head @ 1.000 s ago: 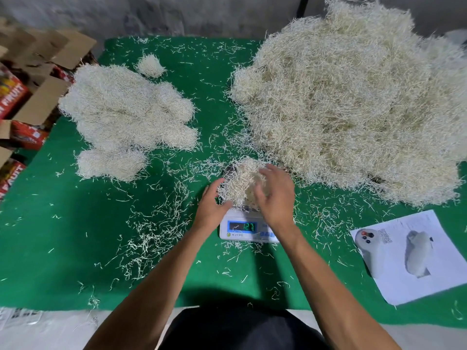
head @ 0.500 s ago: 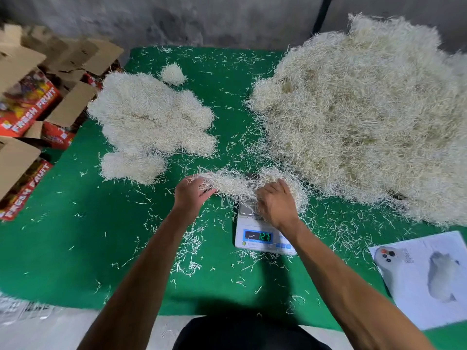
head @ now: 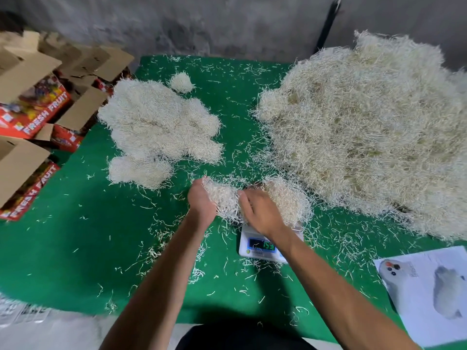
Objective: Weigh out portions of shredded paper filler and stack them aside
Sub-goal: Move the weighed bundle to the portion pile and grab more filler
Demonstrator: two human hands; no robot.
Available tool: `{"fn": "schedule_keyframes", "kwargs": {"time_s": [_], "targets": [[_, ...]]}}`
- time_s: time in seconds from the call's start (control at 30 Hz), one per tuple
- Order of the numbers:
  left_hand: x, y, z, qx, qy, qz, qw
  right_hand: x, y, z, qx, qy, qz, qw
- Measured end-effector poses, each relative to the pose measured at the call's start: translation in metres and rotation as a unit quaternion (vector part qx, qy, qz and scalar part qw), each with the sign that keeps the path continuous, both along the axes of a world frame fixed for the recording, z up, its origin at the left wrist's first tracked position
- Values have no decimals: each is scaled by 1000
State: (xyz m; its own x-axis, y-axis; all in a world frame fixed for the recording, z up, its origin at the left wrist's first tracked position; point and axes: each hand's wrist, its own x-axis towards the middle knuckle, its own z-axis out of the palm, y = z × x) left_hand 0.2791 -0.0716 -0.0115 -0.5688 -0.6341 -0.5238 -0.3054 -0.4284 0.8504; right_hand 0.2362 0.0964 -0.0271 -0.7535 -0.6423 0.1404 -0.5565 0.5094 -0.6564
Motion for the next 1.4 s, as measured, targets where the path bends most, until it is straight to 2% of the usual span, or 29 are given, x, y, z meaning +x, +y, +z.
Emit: {"fn": "schedule_keyframes", "kwargs": {"time_s": [0.03, 0.1, 0.13, 0.2, 0.27, 0.3, 0.37, 0.43, 0.47, 0.5, 0.6, 0.67, 0.87, 1.13, 1.4], "targets": [[-4, 2, 2, -6, 12, -15, 1000, 5, -7, 8, -30, -91, -3, 995], [-10, 7, 7, -13, 64, -45, 997, 9, -19, 23, -87, -269, -9, 959], [-10, 12, 11, -3, 88, -64, 994, 6, -21, 30, -102, -330, -16, 938], [-10, 19, 15, -76, 80, -125, 986, -9, -19, 43, -87, -387, -45, 917], [-10, 22, 15, -183, 37, -191, 964, -29, -10, 58, -71, -393, -74, 914], [-9, 21, 14, -222, 21, -194, 955, -42, -3, 65, -87, -373, -98, 918], [-5, 21, 13, -258, 35, -168, 951, -73, 17, 78, -186, -312, -193, 911], [-2, 23, 13, -270, 40, -154, 949, -102, 40, 92, -326, -292, -275, 856], [0, 25, 12, -271, 35, -159, 949, -115, 51, 93, -372, -310, -301, 822], [2, 27, 9, -264, 30, -166, 950, -123, 61, 93, -376, -316, -327, 807], [4, 38, 2, -234, 22, -198, 952, -123, 79, 72, -264, -283, -372, 844], [3, 46, -2, -220, 22, -214, 951, -113, 86, 52, -226, -271, -383, 854], [0, 63, -5, -226, 6, -242, 944, -84, 98, 13, -184, -285, -368, 866], [2, 73, -8, -233, -2, -257, 938, -66, 105, 2, -177, -302, -360, 865], [12, 72, -16, -226, -6, -252, 941, -58, 107, 2, -113, -243, -335, 903]]}}
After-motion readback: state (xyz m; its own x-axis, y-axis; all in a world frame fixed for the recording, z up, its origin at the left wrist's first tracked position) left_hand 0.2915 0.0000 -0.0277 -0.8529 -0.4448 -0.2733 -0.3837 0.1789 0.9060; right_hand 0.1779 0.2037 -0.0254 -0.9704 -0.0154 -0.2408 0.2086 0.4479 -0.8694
